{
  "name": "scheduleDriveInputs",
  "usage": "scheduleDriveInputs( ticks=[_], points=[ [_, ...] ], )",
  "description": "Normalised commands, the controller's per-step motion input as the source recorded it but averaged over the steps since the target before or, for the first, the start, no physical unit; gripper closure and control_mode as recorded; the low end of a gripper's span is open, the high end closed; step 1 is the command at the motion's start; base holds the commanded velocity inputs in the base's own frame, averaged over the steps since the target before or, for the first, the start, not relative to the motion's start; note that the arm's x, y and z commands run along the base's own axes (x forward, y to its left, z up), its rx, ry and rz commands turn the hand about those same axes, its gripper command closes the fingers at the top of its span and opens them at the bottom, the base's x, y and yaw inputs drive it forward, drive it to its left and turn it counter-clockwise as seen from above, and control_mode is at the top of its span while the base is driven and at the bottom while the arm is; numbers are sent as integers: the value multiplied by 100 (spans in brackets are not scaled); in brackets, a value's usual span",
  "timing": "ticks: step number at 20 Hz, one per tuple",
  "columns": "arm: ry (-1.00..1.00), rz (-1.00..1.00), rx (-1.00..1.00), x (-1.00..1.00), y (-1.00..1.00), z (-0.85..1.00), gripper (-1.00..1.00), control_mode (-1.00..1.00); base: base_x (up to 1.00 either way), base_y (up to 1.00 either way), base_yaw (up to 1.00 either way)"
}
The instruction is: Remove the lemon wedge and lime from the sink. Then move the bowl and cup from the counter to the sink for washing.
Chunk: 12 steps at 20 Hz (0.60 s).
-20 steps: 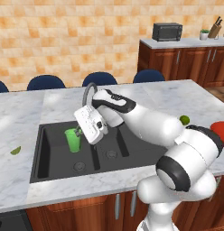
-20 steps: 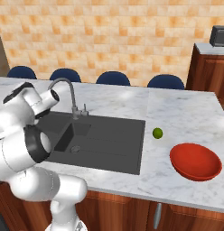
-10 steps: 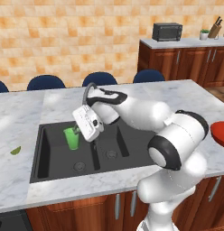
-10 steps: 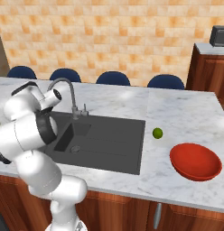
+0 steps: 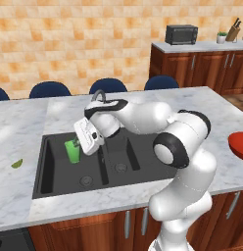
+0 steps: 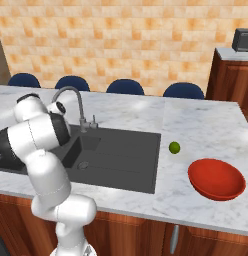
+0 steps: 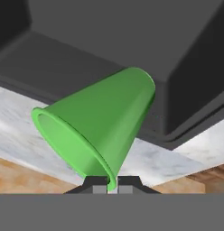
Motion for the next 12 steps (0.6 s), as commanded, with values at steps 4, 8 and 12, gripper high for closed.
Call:
scheduleDriveInputs(
  ticks=[4, 8, 12],
  points=[
    [0, -13, -8, 32, 18, -22, 100, -100, 0, 0, 0],
    [2, -14, -9, 26, 17, -24, 100, -100, 0, 0, 0],
    [0, -14, -12, 16, 20, -20, 100, -100, 0, 0, 0]
  ],
)
